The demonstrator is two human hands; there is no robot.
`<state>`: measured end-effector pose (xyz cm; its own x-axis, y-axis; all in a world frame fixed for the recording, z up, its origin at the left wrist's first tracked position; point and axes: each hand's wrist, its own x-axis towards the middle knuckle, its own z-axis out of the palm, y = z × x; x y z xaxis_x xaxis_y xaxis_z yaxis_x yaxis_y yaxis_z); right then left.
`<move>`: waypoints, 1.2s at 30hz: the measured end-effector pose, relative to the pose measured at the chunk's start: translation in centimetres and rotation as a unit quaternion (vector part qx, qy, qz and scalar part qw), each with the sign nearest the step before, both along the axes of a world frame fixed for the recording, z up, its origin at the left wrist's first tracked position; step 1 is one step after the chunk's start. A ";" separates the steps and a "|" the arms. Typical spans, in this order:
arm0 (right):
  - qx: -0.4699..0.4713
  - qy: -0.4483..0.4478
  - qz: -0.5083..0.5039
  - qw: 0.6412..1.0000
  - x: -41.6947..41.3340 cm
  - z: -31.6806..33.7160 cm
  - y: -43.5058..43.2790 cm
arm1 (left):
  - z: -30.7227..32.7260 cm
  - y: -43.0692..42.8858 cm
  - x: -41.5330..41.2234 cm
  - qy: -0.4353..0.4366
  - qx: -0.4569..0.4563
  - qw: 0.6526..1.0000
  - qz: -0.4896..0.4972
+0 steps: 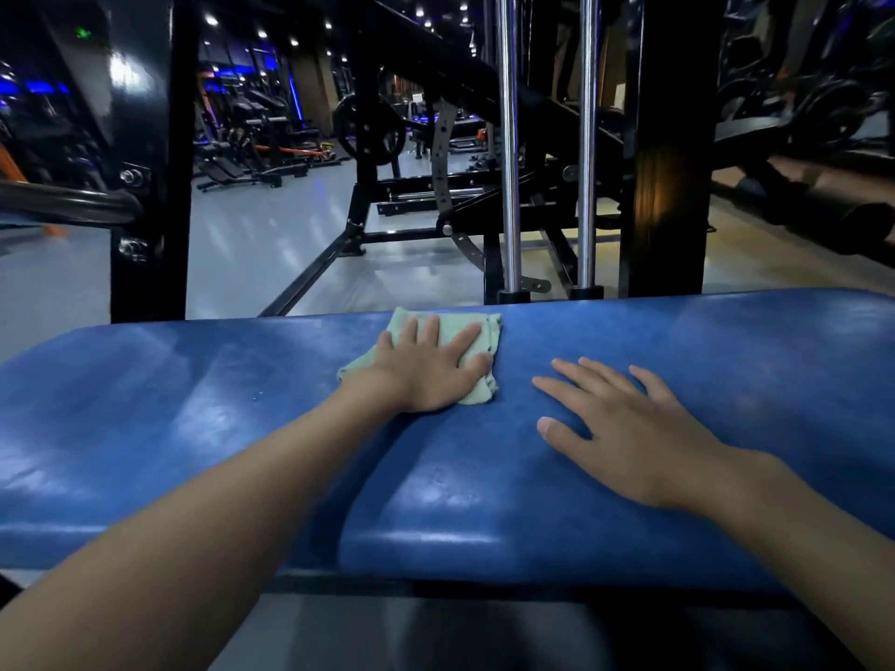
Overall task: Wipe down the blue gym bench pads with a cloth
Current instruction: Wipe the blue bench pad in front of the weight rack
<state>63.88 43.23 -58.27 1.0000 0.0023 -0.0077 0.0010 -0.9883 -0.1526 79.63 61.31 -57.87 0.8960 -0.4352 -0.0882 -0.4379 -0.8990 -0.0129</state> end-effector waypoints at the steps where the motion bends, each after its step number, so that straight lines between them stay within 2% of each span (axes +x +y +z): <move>1: -0.001 0.005 -0.003 1.000 0.0 0.1 0.1 | -0.2 0.7 -1.5 -0.004 -0.001 1.000 -0.007; 7: -0.034 0.033 -0.014 0.999 0.2 1.2 0.8 | -0.2 4.7 -11.5 -0.015 0.007 0.999 -0.030; 11: 0.013 0.005 0.013 1.000 0.5 1.4 2.3 | 0.2 5.9 -14.3 -0.031 -0.003 0.999 -0.030; 16: 0.010 0.027 0.017 0.999 0.8 0.1 2.9 | 0.1 5.6 -11.4 0.001 -0.009 1.000 -0.028; 27: -0.014 0.014 0.022 1.000 0.8 -0.1 3.0 | 0.9 0.5 5.2 0.031 -0.001 0.999 0.035; 31: -0.014 0.013 0.019 1.000 0.8 0.0 2.9 | 0.6 0.5 5.2 0.026 -0.004 0.999 0.031; 36: -0.013 0.016 0.016 1.000 1.0 -0.1 2.8 | 0.2 2.7 -0.7 0.017 0.006 1.000 0.008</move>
<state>64.84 46.04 -58.32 0.9987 0.0335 -0.0394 0.0282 -0.9914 -0.1274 78.97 64.04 -57.68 0.8996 -0.4191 -0.1229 -0.4232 -0.9060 -0.0086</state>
